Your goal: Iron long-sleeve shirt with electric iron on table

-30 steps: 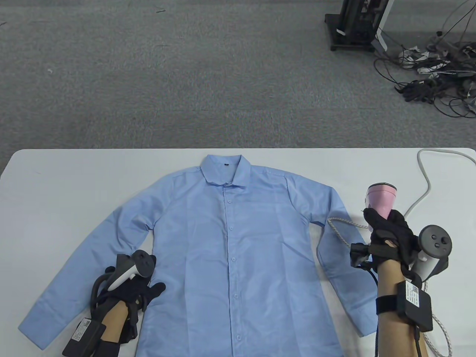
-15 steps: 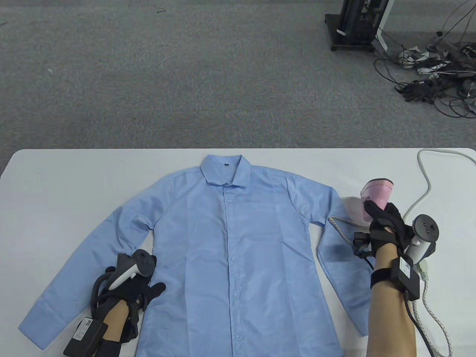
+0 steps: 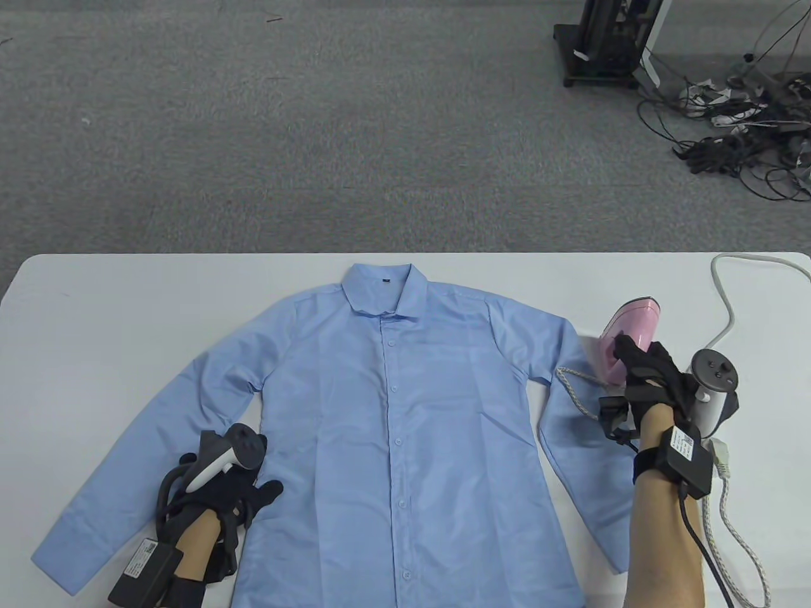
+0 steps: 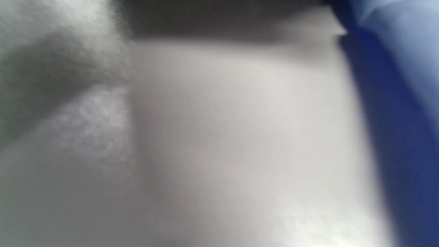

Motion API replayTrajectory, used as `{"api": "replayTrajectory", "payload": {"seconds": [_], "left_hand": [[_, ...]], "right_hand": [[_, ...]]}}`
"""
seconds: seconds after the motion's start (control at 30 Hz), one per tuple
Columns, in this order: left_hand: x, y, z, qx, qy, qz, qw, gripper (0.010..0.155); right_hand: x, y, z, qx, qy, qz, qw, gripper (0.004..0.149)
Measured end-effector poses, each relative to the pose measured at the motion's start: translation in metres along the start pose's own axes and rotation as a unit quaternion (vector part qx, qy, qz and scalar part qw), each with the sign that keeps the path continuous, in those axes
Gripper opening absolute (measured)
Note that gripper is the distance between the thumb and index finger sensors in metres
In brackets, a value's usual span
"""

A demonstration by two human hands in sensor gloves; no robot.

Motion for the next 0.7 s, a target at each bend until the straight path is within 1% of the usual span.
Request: {"api": "replayTrajectory", "payload": {"seconds": [0.07,0.13,0.2,0.33,0.4,0.43,0.47,0.5,0.53,0.57,0.6,0.63,0.67,0.7], "left_hand": [[0.000,0.000,0.000,0.000,-0.001,0.000,1.000,0.085],[0.000,0.000,0.000,-0.001,0.000,0.000,1.000,0.085],[0.001,0.000,0.000,-0.004,-0.006,-0.005,1.000,0.085],[0.002,0.001,0.000,-0.002,-0.012,-0.009,1.000,0.085],[0.004,0.003,-0.003,0.011,-0.016,-0.006,1.000,0.085],[0.005,0.004,-0.005,0.028,-0.017,-0.001,0.999,0.085],[0.006,0.007,-0.010,0.059,-0.025,0.003,0.998,0.082],[0.008,0.010,-0.014,0.071,-0.026,0.005,0.997,0.080],[0.008,0.012,-0.016,0.076,-0.023,0.004,0.997,0.080],[0.010,0.015,-0.019,0.081,-0.016,0.009,0.997,0.080],[0.011,0.017,-0.021,0.088,-0.011,0.015,0.996,0.080],[0.012,0.019,-0.023,0.099,-0.007,0.021,0.995,0.080],[0.013,0.020,-0.024,0.109,-0.006,0.024,0.994,0.080],[0.013,0.021,-0.024,0.116,-0.006,0.026,0.993,0.080]], "right_hand": [[0.000,0.004,-0.002,-0.001,0.007,-0.025,1.000,0.050],[0.005,0.012,-0.001,-0.023,0.022,-0.046,0.998,0.056],[0.010,0.023,0.000,-0.078,0.032,-0.036,0.996,0.073],[0.024,0.046,0.000,-0.147,0.021,0.020,0.989,0.077],[0.045,0.066,-0.003,-0.215,0.068,0.103,0.969,0.076],[0.056,0.075,-0.007,-0.252,0.120,0.154,0.948,0.075],[0.071,0.084,-0.017,-0.267,0.204,0.232,0.913,0.074],[0.082,0.091,-0.034,-0.231,0.253,0.279,0.897,0.073],[0.088,0.094,-0.048,-0.204,0.269,0.301,0.892,0.073],[0.092,0.097,-0.068,-0.165,0.283,0.315,0.891,0.075],[0.093,0.099,-0.088,-0.129,0.300,0.314,0.892,0.078],[0.092,0.098,-0.109,-0.081,0.325,0.302,0.893,0.080],[0.089,0.094,-0.135,-0.017,0.371,0.270,0.888,0.082],[0.084,0.090,-0.152,0.017,0.415,0.236,0.879,0.088]]}}
Point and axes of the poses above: the tracker on the back of each hand, its own x axis roughly to the thumb side, its own y axis roughly from the fingertips to the wrist, z = x × y, the point moved 1 cm from there along -y, roughly from the wrist to the fingertips, and after that the axes turned 3 degrees about x, right-handed, at the moved point
